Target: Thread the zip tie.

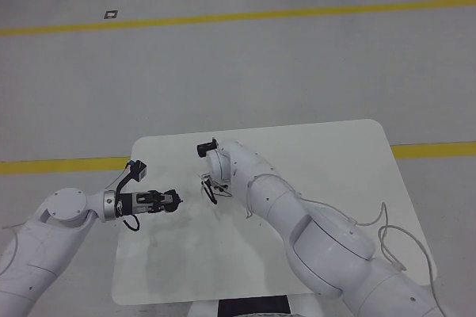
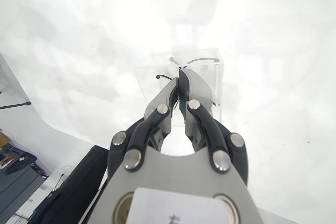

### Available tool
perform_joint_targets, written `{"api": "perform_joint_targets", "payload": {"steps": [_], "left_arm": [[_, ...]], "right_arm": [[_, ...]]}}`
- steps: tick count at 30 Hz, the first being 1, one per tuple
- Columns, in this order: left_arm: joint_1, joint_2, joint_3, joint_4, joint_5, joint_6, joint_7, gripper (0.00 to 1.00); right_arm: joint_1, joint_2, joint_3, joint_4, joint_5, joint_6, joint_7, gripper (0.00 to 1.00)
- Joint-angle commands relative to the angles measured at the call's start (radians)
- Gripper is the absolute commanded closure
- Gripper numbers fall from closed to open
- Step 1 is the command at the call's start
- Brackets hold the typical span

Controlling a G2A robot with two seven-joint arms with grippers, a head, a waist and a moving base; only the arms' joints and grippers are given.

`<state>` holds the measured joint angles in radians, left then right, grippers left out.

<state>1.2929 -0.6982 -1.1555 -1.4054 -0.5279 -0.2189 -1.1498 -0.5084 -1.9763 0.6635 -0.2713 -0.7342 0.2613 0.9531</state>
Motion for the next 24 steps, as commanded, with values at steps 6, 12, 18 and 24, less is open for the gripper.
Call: {"api": "perform_joint_targets", "payload": {"steps": [6,12,18,24], "left_arm": [[0.000,0.000,0.000,0.000,0.000,0.000,0.000,1.00],[0.000,0.000,0.000,0.000,0.000,0.000,0.000,1.00],[0.000,0.000,0.000,0.000,0.000,0.000,0.000,1.00],[0.000,0.000,0.000,0.000,0.000,0.000,0.000,1.00]], "right_arm": [[0.015,0.025,0.048,-0.005,0.053,-0.055,0.022,1.00],[0.018,0.058,0.091,-0.041,0.092,-0.124,0.057,1.00],[0.001,0.098,0.136,-0.118,0.115,-0.162,0.097,1.00],[-0.038,0.141,0.176,-0.240,0.108,-0.155,0.146,1.00]]}}
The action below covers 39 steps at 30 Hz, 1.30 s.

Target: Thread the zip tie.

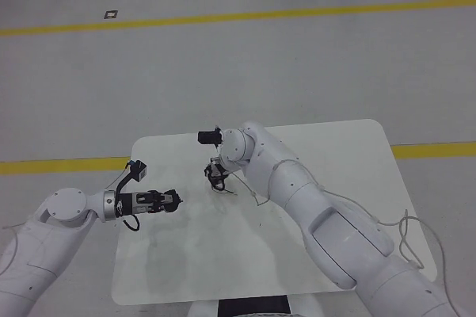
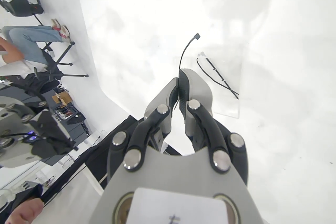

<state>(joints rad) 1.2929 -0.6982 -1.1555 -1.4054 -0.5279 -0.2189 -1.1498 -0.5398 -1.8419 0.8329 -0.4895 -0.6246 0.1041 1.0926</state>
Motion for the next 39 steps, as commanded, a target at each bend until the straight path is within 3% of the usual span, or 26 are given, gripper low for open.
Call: {"api": "perform_joint_targets", "payload": {"steps": [1,3,14,17,20,24,25,28,31,32,39], "left_arm": [[0.000,0.000,0.000,0.000,0.000,0.000,0.000,1.00],[0.000,0.000,0.000,0.000,0.000,0.000,0.000,1.00],[0.000,0.000,0.000,0.000,0.000,0.000,0.000,1.00],[0.000,0.000,0.000,0.000,0.000,0.000,0.000,1.00],[0.001,-0.003,0.010,-0.009,0.024,0.028,0.045,1.00],[-0.006,-0.010,0.029,-0.038,0.046,0.109,0.121,1.00],[-0.009,-0.012,0.036,-0.045,0.059,0.136,0.144,1.00],[-0.017,-0.020,0.052,-0.052,0.050,0.188,0.193,1.00],[-0.031,-0.027,0.068,-0.055,0.048,0.223,0.229,1.00],[-0.036,-0.031,0.072,-0.053,0.030,0.234,0.240,1.00],[-0.042,-0.034,0.076,-0.054,0.028,0.238,0.249,1.00]], "right_arm": [[-0.018,0.016,0.018,-0.056,-0.003,0.009,0.015,1.00],[-0.041,0.031,0.043,-0.117,0.007,0.016,0.018,1.00],[-0.041,0.031,0.043,-0.117,0.007,0.016,0.018,1.00],[-0.059,0.038,0.050,-0.153,0.000,0.024,-0.015,1.00],[-0.097,0.058,0.076,-0.239,-0.017,0.059,-0.033,1.00],[-0.225,0.095,0.119,-0.449,-0.077,0.102,-0.091,1.00],[-0.281,0.108,0.131,-0.535,-0.100,0.106,-0.110,1.00],[-0.421,0.141,0.151,-0.727,-0.205,0.110,-0.137,1.00],[-0.529,0.165,0.176,-0.861,-0.261,0.084,-0.163,1.00],[-0.566,0.174,0.183,-0.916,-0.286,0.049,-0.186,1.00],[-0.586,0.179,0.187,-0.937,-0.296,0.030,-0.194,1.00]]}}
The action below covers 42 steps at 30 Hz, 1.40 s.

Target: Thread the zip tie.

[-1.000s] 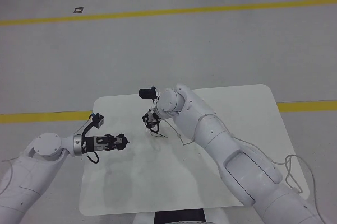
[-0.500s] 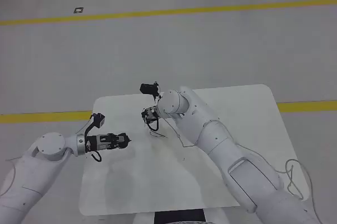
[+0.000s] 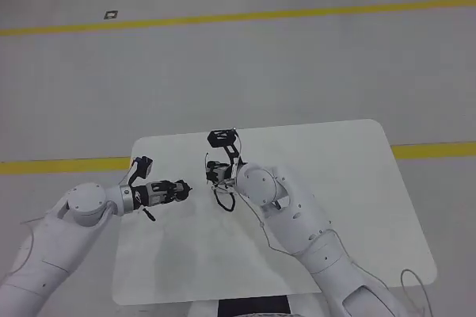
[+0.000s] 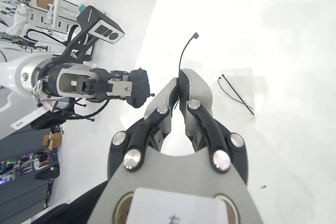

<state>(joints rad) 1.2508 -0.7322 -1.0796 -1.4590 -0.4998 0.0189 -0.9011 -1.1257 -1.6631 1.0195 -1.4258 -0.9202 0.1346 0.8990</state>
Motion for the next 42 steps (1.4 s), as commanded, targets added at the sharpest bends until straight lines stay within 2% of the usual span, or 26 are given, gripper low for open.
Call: {"api": "perform_joint_targets", "payload": {"steps": [1,5,11,17,19,27,30,34,37,42], "left_arm": [[0.000,0.000,0.000,0.000,0.000,0.000,0.000,1.00],[0.004,-0.002,0.004,-0.002,-0.009,0.004,0.011,1.00],[0.023,-0.010,0.004,-0.022,-0.089,0.043,0.042,1.00],[0.035,-0.020,0.014,-0.028,-0.135,0.078,0.088,1.00],[0.033,-0.022,0.012,-0.029,-0.116,0.066,0.127,1.00],[0.033,-0.022,0.012,-0.029,-0.116,0.066,0.127,1.00],[0.047,-0.032,0.039,-0.047,-0.109,0.064,0.194,1.00],[0.050,-0.051,0.078,-0.055,-0.151,0.063,0.241,1.00],[0.042,-0.062,0.098,-0.046,-0.157,0.060,0.257,1.00],[0.034,-0.067,0.101,-0.027,-0.157,0.044,0.249,1.00]], "right_arm": [[-0.001,0.000,0.000,0.000,0.000,0.000,0.000,1.00],[-0.008,0.001,0.003,-0.004,-0.003,0.001,-0.024,1.00],[-0.127,0.018,-0.009,-0.116,-0.074,-0.075,-0.241,1.00],[-0.222,0.033,-0.028,-0.148,-0.181,-0.100,-0.429,1.00],[-0.232,0.036,-0.035,-0.155,-0.205,-0.118,-0.465,1.00],[-0.232,0.036,-0.035,-0.155,-0.205,-0.118,-0.465,1.00],[-0.244,0.040,-0.049,-0.143,-0.281,-0.103,-0.522,1.00],[-0.263,0.042,-0.076,-0.112,-0.348,-0.062,-0.591,1.00],[-0.275,0.041,-0.091,-0.095,-0.378,-0.023,-0.635,1.00],[-0.280,0.041,-0.097,-0.090,-0.378,-0.024,-0.656,1.00]]}}
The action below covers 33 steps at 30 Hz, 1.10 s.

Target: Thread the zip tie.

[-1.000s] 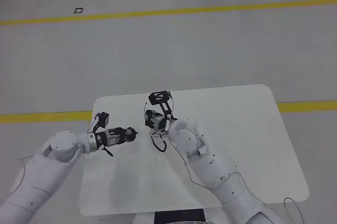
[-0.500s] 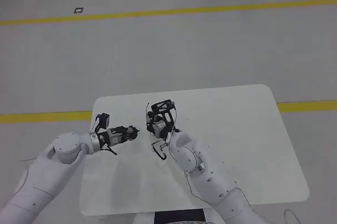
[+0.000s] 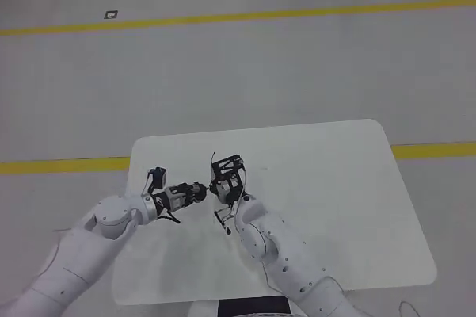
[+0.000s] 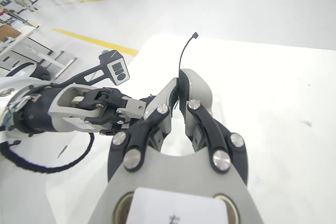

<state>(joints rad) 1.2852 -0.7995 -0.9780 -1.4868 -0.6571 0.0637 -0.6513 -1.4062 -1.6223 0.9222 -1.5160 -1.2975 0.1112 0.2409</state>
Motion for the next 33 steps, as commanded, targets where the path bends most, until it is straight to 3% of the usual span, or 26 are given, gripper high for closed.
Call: {"api": "perform_joint_targets", "payload": {"steps": [1,19,33], "left_arm": [[0.000,0.000,-0.001,0.000,0.001,-0.001,-0.001,1.00],[0.000,0.000,-0.001,0.000,0.001,-0.001,-0.001,1.00],[0.000,0.000,-0.001,0.000,0.001,-0.001,-0.001,1.00]], "right_arm": [[0.000,0.000,0.000,0.000,-0.001,0.000,0.002,1.00],[0.020,-0.005,-0.035,0.051,0.005,0.025,-0.027,1.00],[0.007,0.005,-0.032,0.023,0.010,-0.016,-0.011,1.00]]}}
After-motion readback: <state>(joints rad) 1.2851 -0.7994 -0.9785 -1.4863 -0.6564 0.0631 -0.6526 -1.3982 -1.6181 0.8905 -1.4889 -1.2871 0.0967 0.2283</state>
